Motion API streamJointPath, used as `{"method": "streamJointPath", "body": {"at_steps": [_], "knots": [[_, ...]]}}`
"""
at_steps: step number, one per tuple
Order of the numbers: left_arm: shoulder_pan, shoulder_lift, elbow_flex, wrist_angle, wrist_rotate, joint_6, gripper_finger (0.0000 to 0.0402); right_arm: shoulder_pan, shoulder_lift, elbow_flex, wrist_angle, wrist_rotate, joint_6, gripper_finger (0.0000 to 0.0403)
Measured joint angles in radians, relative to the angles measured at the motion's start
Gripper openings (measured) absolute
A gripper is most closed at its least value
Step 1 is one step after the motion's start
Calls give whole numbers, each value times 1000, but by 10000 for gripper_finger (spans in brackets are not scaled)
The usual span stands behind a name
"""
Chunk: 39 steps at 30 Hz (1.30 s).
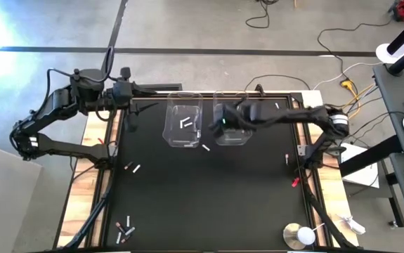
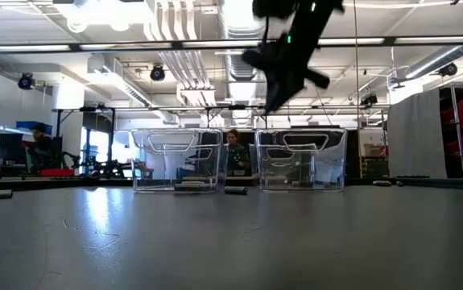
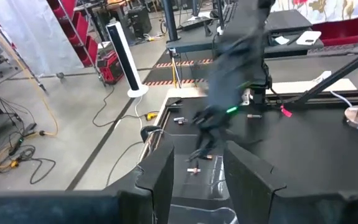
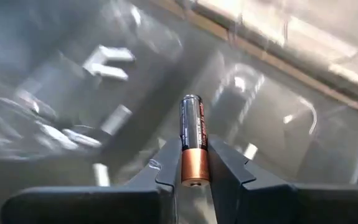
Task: Sort batteries
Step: Put the black battery into the right transparent bin, then put the white battery into the left transparent bin
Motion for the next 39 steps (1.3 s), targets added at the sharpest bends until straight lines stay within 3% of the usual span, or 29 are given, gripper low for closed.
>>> {"method": "streamJointPath", "body": {"at_steps": [9, 14, 23, 30, 39], "knots": [[0, -18, 0, -2, 1, -62, 119, -232, 172, -5, -8, -236, -174, 51], [0, -34, 0, -5, 1, -104, 119, -274, 235, -4, -5, -285, -210, 56], [0, -52, 0, -6, 0, -124, 119, -273, 278, -3, 2, -282, -240, 64], [0, -49, 0, -6, 0, -128, 119, -272, 263, -4, 0, -280, -240, 95], [0, -47, 0, -5, 0, -109, 119, -230, 62, 9, 7, -259, -228, 156]]}}
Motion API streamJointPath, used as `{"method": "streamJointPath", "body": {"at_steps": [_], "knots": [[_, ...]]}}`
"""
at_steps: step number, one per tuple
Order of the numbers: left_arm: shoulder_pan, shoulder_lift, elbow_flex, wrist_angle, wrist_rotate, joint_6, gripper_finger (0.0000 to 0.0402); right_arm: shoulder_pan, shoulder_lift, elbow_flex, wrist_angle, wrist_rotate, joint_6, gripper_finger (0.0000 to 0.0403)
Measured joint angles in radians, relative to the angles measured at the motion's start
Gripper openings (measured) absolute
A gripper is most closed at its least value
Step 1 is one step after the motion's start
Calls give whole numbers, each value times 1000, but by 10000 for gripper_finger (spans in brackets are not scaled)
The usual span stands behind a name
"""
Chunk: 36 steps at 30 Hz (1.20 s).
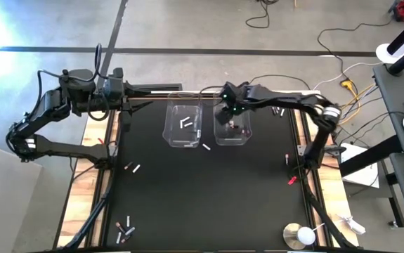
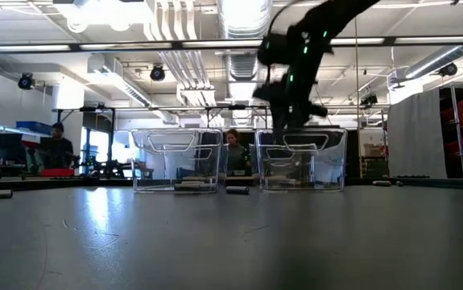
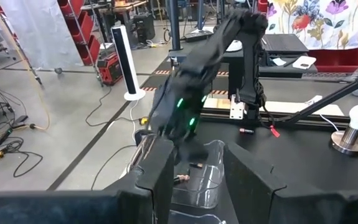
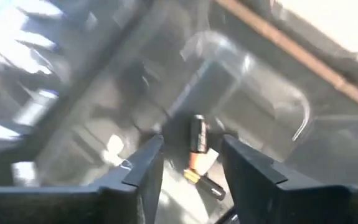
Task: Sort batteries
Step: Put the white battery into the left transparent bin
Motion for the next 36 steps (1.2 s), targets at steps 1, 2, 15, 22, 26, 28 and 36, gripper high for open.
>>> {"method": "streamJointPath", "body": {"at_steps": [1, 2, 15, 22, 26, 28, 36], "knots": [[0, 0, 0, 0, 0, 5, 119, 19, -34, 1, 8, 18, -3, 159], [0, 0, 0, 1, 0, 10, 119, 44, -65, 1, 12, 44, -9, 162], [0, 8, 0, 16, -1, 24, 119, 616, -211, -126, 271, 378, -149, 140], [0, 14, 0, 15, -1, 39, 119, 758, -55, -265, 503, 454, 82, 171], [0, 16, 0, 0, 0, 12, 119, 777, 57, -327, 684, 514, 181, 206], [-2, 13, 0, -17, 0, -9, 119, 778, 113, -350, 756, 557, 243, 226], [-2, -3, 0, -89, 35, -66, 119, 758, 278, -403, 982, 743, 348, 296]]}}
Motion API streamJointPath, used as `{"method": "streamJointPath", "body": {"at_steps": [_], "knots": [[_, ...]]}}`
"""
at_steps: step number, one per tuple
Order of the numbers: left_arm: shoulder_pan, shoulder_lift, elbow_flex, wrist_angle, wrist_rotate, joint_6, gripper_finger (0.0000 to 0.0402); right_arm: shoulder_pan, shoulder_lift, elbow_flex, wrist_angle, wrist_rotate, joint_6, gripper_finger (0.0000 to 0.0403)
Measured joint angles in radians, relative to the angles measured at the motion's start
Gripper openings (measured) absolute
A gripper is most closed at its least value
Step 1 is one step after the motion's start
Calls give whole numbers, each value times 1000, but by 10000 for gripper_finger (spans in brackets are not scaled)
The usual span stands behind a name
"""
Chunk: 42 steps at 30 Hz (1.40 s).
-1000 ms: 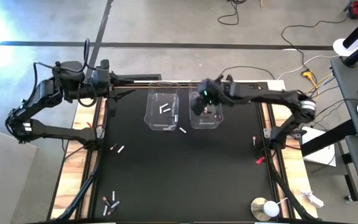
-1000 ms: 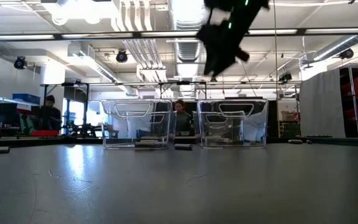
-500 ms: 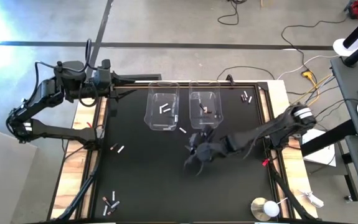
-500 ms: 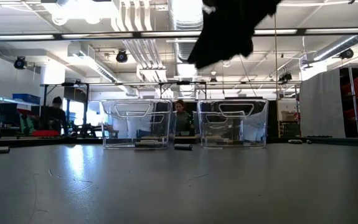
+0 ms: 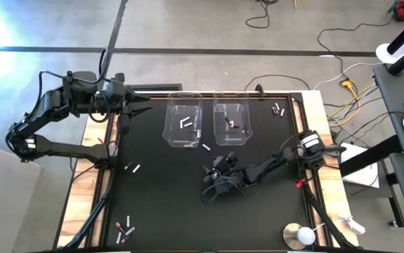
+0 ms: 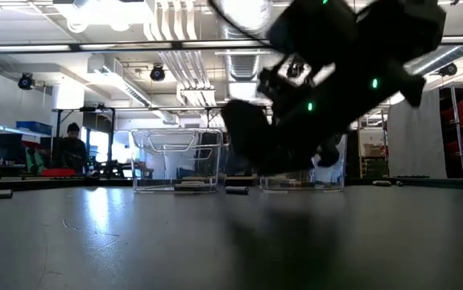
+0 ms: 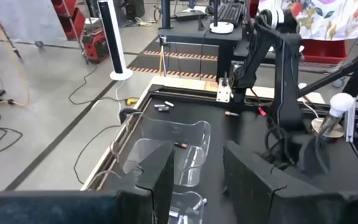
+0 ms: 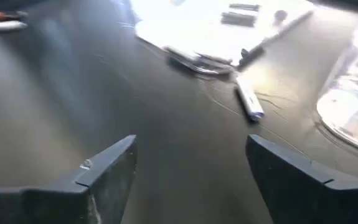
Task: Sort batteries
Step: Put the white battery into the left transparent bin
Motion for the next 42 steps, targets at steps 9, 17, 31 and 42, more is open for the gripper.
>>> {"method": "streamJointPath", "body": {"at_steps": [9, 17, 31, 42], "knots": [[0, 23, 0, -3, -7, -31, 119, -64, 149, 37, 202, 40, 0, 288], [0, 49, 0, -25, -10, -72, 119, -78, 148, 28, 166, 103, 36, 289], [0, 75, 0, -17, -37, -17, 119, -170, 129, 25, 121, 15, -5, 262], [1, 79, 0, -17, -36, 8, 119, -194, 130, 24, 100, -64, -181, 195]]}}
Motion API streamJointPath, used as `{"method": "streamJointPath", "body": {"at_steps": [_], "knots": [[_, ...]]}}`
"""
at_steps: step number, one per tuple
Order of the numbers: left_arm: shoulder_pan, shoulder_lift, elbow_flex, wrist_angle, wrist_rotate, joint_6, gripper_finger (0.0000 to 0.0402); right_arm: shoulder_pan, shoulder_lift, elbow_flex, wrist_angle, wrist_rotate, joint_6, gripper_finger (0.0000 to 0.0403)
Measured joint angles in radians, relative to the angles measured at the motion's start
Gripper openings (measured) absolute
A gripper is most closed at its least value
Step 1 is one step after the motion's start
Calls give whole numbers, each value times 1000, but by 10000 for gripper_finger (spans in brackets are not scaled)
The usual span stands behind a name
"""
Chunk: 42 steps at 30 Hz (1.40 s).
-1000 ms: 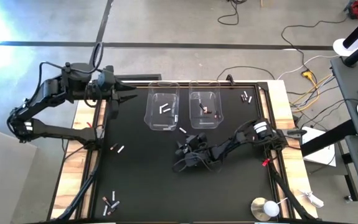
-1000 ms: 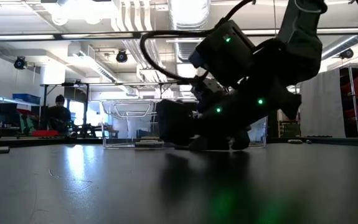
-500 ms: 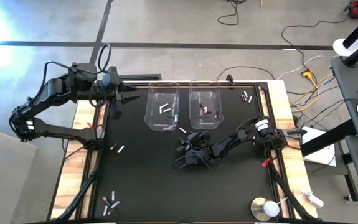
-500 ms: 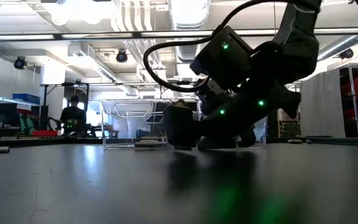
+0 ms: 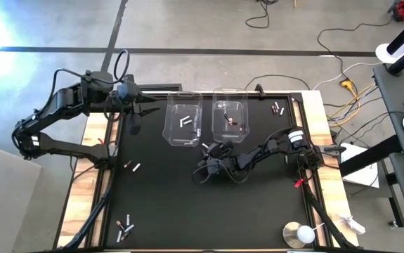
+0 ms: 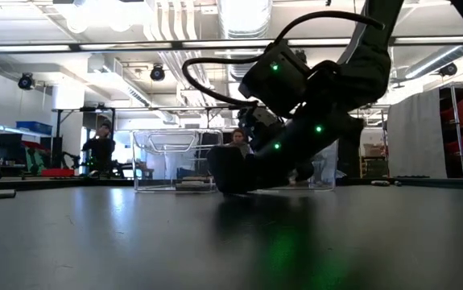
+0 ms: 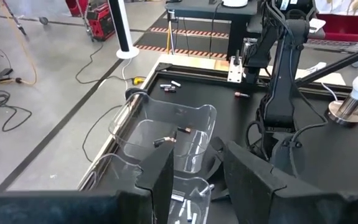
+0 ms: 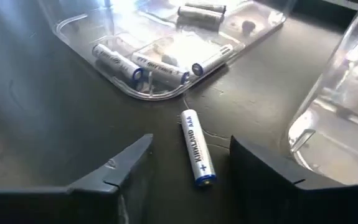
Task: Sort batteries
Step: Put the white battery into the left transparent bin
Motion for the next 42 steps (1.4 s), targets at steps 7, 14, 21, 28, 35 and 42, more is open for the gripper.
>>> {"method": "streamJointPath", "body": {"at_steps": [7, 14, 21, 28, 35, 42], "knots": [[0, 2, 0, 18, 0, 25, 119, 1, 1, 0, -4, -51, 13, 115], [0, 1, 0, 42, -1, 38, 119, 6, 1, -2, -28, -136, 11, 42], [0, -1, 0, 78, -30, 62, 119, 44, -16, 32, -188, -192, 75, 33], [1, -5, 0, 76, -34, 79, 119, 94, -93, 152, -489, -237, 65, 37], [1, -24, 0, 77, -34, 95, 119, 78, -230, 303, -905, -447, -39, 31], [0, -34, 0, 77, -35, 105, 119, 39, -367, 436, -991, -439, -268, 30]]}}
